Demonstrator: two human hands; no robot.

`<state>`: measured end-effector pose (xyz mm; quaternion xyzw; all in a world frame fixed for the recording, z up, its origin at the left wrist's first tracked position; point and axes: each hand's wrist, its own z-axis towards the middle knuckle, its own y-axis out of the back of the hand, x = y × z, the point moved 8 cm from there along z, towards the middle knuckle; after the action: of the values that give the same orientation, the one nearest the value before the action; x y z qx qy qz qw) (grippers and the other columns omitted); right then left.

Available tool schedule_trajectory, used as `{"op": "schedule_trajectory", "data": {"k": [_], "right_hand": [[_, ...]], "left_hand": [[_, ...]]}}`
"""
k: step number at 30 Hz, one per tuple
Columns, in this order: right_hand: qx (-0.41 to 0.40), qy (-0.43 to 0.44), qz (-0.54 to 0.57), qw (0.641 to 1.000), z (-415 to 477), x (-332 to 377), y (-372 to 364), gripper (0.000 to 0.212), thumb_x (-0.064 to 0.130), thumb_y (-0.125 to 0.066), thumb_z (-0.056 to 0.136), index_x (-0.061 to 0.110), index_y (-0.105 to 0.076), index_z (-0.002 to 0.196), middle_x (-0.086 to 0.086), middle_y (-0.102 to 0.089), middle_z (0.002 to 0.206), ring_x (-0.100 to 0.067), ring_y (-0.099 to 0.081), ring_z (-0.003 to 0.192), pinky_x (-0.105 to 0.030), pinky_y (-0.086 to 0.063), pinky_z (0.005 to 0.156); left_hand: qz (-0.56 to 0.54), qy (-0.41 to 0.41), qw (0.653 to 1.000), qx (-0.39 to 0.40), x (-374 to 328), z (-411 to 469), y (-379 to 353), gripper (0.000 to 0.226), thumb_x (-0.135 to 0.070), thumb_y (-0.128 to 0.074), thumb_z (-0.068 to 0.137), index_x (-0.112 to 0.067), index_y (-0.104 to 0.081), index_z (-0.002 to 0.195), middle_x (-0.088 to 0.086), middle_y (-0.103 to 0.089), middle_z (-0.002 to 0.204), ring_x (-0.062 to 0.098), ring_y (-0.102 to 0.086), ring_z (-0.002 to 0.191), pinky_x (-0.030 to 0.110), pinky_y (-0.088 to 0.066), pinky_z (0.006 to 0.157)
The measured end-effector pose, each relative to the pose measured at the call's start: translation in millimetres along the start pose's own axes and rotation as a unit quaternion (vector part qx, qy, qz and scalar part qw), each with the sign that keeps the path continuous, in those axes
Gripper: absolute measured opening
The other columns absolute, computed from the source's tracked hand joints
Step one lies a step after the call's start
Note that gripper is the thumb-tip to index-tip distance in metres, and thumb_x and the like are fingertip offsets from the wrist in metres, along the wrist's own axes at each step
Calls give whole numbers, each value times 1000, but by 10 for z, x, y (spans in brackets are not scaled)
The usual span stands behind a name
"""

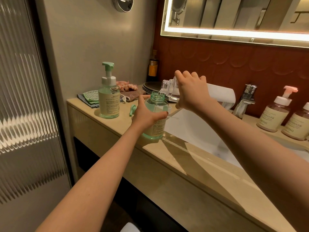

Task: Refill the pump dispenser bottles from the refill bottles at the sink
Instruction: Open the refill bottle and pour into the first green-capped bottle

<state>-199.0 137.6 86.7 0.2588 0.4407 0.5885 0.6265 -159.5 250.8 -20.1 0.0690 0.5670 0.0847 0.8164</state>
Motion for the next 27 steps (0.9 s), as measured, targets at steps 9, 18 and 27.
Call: {"op": "schedule_trajectory", "data": {"k": [9, 18, 27], "right_hand": [[1, -2, -1, 1000, 0, -3, 7, 86, 26, -82, 68, 13, -31, 135, -10, -47, 126, -28, -43, 114, -42, -35, 96], [2, -3, -1, 1000, 1, -2, 1, 85, 24, -81, 68, 14, -30, 136, -10, -47, 125, -28, -42, 114, -42, -35, 95], [3, -6, -6, 1000, -8, -9, 11, 86, 23, -82, 66, 13, -31, 135, -10, -47, 125, -29, -43, 113, -42, -36, 94]], "left_hand": [[-3, 0, 1000, -2, 3, -2, -1, 73, -22, -80, 69, -22, -30, 123, 0, -44, 116, 18, -44, 108, 30, -37, 83], [-2, 0, 1000, -1, 9, 9, -6, 74, -22, -80, 69, -21, -30, 124, 1, -45, 119, 18, -44, 109, 30, -37, 83], [3, 4, 1000, -8, 26, 16, 0, 75, -24, -80, 68, -22, -31, 125, 3, -46, 121, 21, -46, 111, 33, -40, 87]]}}
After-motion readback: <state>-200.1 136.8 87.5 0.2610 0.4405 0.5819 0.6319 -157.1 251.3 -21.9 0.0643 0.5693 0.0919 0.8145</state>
